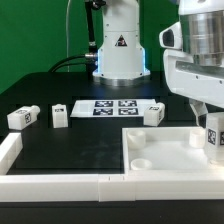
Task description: Assemble one leg
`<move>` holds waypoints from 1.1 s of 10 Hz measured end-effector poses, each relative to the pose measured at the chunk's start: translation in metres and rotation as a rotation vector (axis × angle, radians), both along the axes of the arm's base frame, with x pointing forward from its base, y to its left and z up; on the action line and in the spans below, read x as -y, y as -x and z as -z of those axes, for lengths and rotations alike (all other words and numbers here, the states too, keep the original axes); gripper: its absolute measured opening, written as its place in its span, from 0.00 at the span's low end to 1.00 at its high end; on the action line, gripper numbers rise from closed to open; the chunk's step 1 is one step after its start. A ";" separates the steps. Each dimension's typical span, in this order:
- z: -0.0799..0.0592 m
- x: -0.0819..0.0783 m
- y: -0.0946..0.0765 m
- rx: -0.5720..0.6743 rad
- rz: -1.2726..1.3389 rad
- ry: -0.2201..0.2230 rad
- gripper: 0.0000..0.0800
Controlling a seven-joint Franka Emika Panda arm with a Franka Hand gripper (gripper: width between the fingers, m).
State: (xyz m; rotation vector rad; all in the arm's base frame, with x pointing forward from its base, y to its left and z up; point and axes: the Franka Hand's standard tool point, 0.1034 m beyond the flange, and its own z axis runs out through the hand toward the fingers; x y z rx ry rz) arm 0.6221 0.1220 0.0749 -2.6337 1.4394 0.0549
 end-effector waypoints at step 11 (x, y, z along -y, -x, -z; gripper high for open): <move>0.003 0.003 -0.007 0.160 -1.234 0.109 0.75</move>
Offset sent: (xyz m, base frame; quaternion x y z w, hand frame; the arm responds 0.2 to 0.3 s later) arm 0.0053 0.0058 0.0036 -0.0144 -0.0037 -0.3434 0.9391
